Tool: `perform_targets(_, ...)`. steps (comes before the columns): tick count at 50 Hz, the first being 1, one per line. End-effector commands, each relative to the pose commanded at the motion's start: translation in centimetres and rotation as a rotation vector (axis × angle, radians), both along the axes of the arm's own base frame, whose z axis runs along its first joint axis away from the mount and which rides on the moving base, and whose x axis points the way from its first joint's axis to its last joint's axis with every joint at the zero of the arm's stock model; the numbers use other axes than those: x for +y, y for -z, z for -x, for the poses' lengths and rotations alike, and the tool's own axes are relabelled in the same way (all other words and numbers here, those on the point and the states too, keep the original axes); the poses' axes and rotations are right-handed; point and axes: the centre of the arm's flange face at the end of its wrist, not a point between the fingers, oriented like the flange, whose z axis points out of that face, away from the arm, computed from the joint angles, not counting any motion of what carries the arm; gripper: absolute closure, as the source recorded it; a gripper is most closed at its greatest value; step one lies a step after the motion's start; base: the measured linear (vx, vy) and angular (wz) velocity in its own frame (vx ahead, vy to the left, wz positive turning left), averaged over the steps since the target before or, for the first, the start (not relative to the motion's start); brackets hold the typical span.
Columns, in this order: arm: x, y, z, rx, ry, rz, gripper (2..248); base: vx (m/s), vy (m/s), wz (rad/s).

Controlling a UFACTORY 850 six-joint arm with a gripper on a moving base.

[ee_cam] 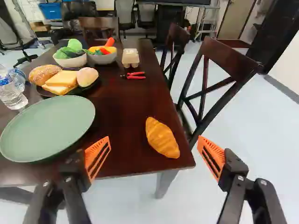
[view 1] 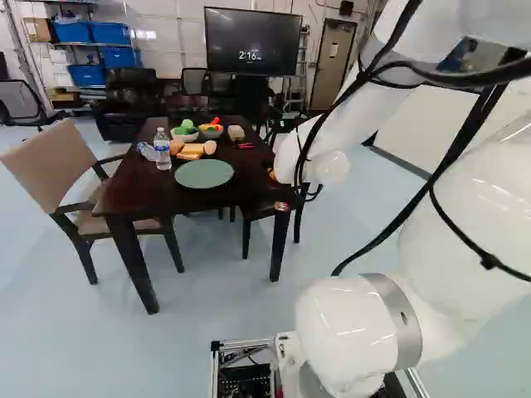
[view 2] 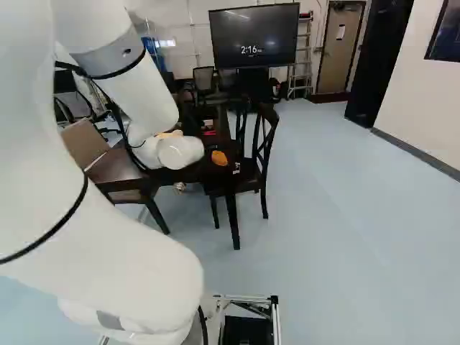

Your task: Move the croissant to the empty plate

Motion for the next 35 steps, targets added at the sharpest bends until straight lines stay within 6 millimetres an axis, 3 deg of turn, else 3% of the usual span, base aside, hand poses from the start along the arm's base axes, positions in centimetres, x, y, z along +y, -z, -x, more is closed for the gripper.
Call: perform_targets(35, 0.1, -1.9, -5.2, 0.172, -0.056, 0.079, 3, 0.0, 0.0, 0.0)
